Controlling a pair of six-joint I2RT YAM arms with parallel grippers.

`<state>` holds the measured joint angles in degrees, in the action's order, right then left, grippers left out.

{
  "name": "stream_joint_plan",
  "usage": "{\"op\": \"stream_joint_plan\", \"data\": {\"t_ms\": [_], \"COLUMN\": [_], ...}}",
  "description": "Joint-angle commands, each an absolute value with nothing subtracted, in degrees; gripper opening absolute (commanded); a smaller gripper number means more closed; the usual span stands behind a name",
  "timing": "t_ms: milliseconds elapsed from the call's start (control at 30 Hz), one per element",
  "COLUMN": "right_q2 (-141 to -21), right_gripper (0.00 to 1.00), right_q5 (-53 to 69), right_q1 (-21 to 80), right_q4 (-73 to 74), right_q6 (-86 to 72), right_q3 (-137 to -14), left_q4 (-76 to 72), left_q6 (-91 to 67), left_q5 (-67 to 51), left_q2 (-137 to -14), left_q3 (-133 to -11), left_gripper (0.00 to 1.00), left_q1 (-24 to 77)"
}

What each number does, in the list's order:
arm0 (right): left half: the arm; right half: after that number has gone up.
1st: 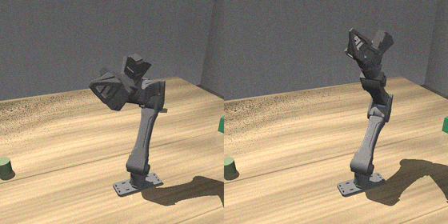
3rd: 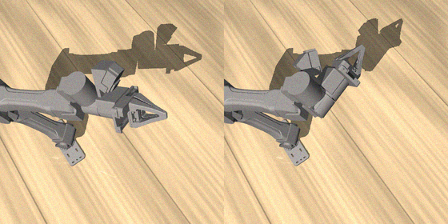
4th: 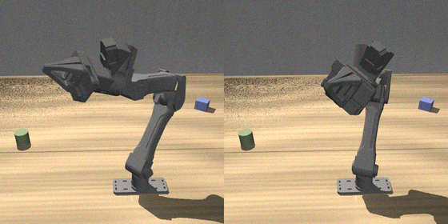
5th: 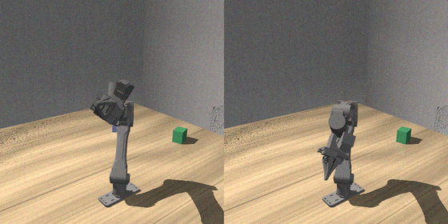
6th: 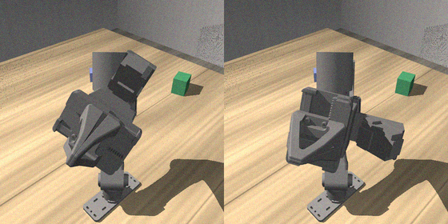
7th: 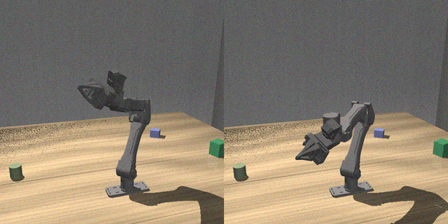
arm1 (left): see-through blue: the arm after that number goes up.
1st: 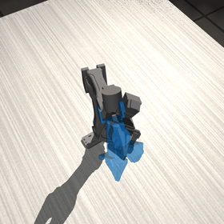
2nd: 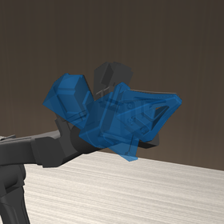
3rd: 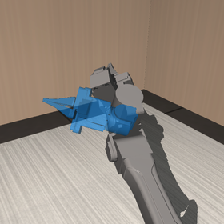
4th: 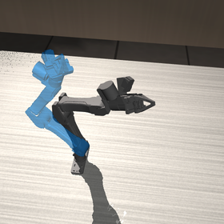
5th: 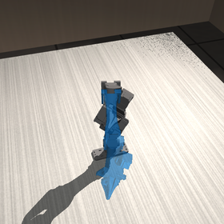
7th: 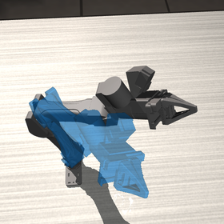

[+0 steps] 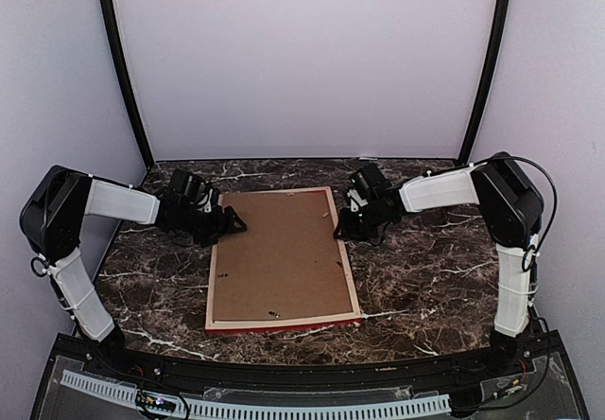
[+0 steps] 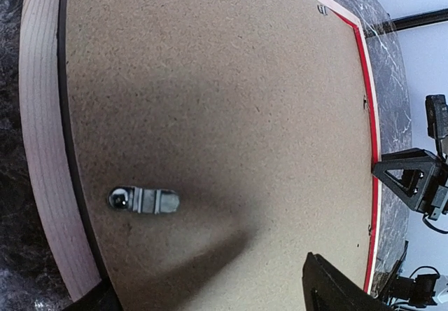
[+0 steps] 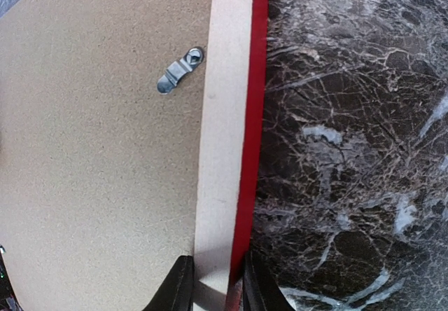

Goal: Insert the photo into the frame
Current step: Place the backboard with the photo, then position the photo frame at the center of the board.

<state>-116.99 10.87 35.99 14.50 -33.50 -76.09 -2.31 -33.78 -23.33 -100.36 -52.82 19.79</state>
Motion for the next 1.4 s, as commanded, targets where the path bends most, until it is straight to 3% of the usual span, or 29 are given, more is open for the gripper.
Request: {"op": "stream_joint_plan", "data": {"t_ms": [0,867,1233,1367], "right_q2": [-116.37,-115.49,-112.16,-109.20], "right_gripper": [0.25,0.31,0.12,0.10], "right_q5": [10.62,10.95,8.37,7.38], "right_q1": [36.21,36.20,36.17,36.65], "right_q4": [15.17,14.15,14.52,13.62], "right_q6": [-33.23,-33.05,-34.88,-36.38], "right_q3": [-75.42,-74.36,-70.16,-66.23], "left_q4": [5.69,19.06,21.56,20.54], "left_q6": [-31.58,-25.33,-20.93,-19.69], "left_q5": [-20.50,-10.01,-5.79,-9.31], "left_q2": [-97.99,-93.21,-89.62,-89.33], "left_q3": [-54.15,-60.22,-59.91,-59.16], "left_gripper": [0.81,0.86,0.99,0.99], "left_q1": [19.95,19.95,19.74,19.37]}}
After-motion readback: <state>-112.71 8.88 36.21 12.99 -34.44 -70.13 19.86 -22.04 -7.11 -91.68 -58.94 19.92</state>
